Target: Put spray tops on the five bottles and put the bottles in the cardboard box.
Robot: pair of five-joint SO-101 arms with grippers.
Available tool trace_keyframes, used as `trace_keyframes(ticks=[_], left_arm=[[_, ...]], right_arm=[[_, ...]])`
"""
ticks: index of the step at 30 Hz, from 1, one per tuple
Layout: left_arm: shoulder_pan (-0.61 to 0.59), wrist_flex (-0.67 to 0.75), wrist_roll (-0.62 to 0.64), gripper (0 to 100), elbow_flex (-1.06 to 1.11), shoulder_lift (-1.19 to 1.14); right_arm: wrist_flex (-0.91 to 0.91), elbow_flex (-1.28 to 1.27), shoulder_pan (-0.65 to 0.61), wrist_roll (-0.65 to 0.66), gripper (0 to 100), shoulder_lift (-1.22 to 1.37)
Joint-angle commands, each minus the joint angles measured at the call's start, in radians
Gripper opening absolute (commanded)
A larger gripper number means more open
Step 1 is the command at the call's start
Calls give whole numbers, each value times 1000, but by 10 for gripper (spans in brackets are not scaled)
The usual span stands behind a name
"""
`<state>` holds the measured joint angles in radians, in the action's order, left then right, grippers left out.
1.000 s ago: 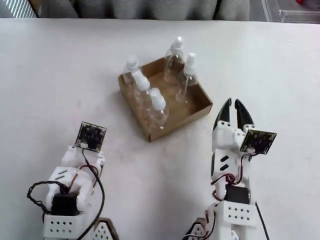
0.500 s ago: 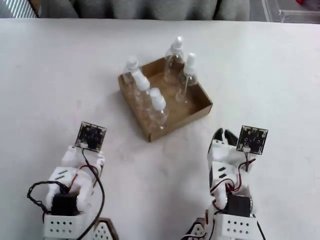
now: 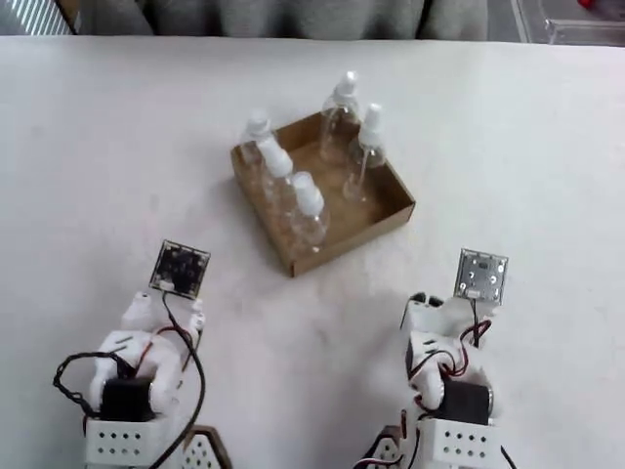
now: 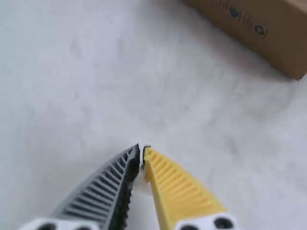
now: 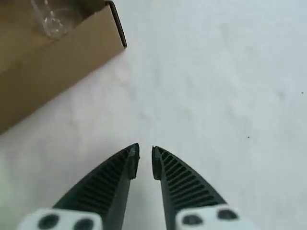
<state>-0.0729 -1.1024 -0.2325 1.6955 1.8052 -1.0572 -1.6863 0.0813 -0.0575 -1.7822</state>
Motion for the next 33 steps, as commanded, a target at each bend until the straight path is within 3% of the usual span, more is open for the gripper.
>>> trace_keyframes(ticks=[1,8,14,33], left_arm=[[-8,-11,-9,21,-2,15],[-42,-64,-9,24,-2,16],[-36,-180,-6,24,-2,16],[-39,-183,-9,24,-2,18]], right_arm=[[-27,-5,13,-2,16,-18],[-214,-5,15,-5,18,-15],[-211,-5,13,-2,17,-16],[-211,-5,13,-2,17,-16]])
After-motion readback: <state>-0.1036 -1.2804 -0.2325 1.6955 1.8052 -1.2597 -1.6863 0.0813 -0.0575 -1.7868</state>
